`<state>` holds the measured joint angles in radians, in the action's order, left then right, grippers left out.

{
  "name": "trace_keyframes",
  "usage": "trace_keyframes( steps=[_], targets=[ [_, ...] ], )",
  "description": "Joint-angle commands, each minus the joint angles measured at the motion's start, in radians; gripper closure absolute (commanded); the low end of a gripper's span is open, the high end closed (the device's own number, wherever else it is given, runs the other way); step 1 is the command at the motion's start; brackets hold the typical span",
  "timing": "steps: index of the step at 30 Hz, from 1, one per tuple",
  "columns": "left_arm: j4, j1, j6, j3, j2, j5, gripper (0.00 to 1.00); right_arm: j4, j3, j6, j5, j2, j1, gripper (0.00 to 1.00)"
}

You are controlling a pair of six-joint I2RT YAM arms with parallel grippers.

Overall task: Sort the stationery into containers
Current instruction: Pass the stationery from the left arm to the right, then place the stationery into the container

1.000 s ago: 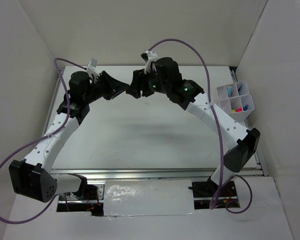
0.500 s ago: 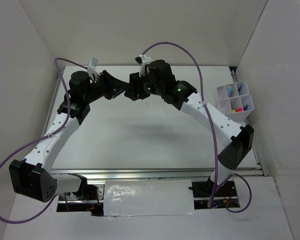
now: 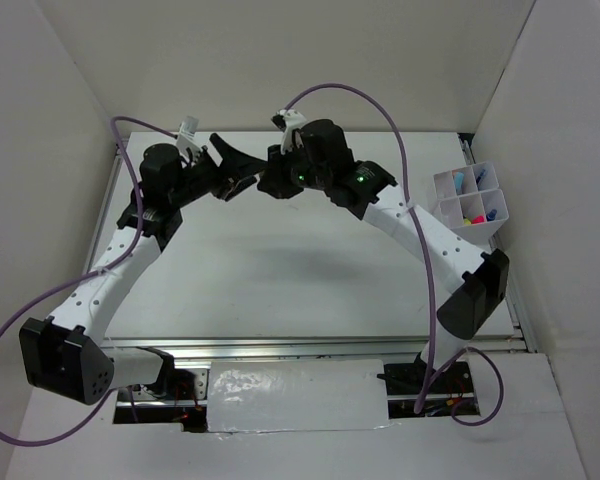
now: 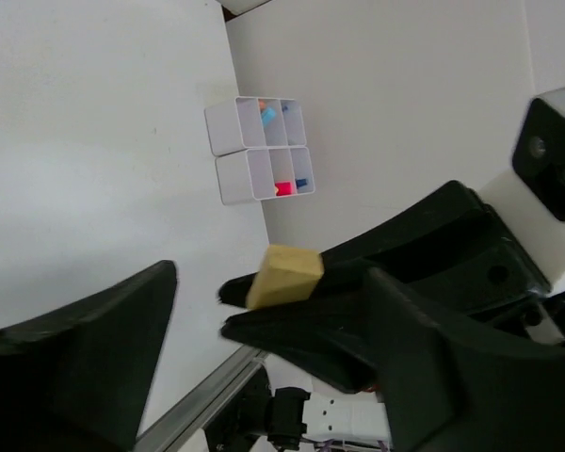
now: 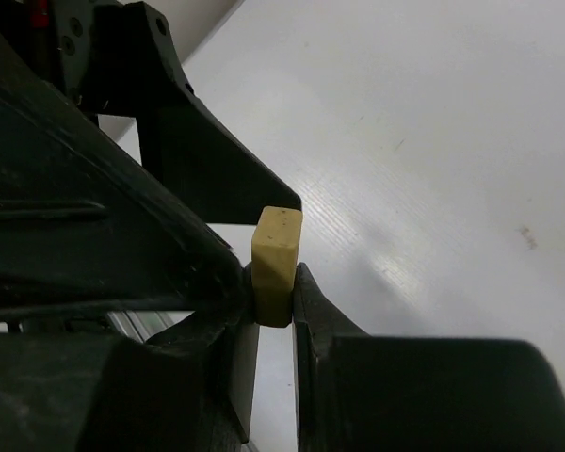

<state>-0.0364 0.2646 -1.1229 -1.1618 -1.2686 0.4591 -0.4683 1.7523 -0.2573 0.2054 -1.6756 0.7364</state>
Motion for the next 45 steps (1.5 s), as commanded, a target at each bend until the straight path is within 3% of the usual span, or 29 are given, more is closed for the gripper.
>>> trace_keyframes(
  steps=[1, 5, 8, 12, 16, 23, 34, 39, 45],
  targets=[
    [0.003, -0.007, 0.031, -0.004, 0.02, 0.02, 0.01, 0.069, -0.039, 0.078, -0.023, 0.143, -0.044, 1.0],
    [0.087, -0.053, 0.168, -0.022, 0.023, -0.033, 0.01, 0.004, -0.154, 0.167, -0.02, 0.264, -0.127, 1.0],
    [0.17, -0.068, 0.345, -0.041, -0.003, -0.063, 0.01, -0.136, -0.266, 0.228, 0.015, 0.358, -0.262, 1.0],
    [0.305, -0.064, 0.564, -0.128, -0.072, 0.005, 0.01, -0.303, -0.371, 0.392, 0.017, 0.428, -0.471, 1.0],
    [0.433, -0.056, 0.736, -0.206, -0.178, 0.104, 0.01, -0.468, -0.396, 0.564, -0.006, 0.394, -0.73, 1.0],
    [0.486, -0.044, 0.788, -0.248, -0.268, 0.217, 0.01, -0.593, -0.266, 0.678, -0.082, 0.182, -0.939, 1.0],
    [0.469, -0.042, 0.801, -0.222, -0.256, 0.187, 0.01, -0.674, 0.05, 0.639, -0.198, -0.209, -0.996, 1.0],
    [0.471, -0.044, 0.802, -0.216, -0.256, 0.187, 0.01, -0.72, 0.165, 0.635, -0.202, -0.298, -0.985, 0.99],
    [0.452, -0.044, 0.788, -0.199, -0.258, 0.191, 0.01, -0.748, 0.177, 0.633, -0.225, -0.354, -0.968, 0.95]
  ],
)
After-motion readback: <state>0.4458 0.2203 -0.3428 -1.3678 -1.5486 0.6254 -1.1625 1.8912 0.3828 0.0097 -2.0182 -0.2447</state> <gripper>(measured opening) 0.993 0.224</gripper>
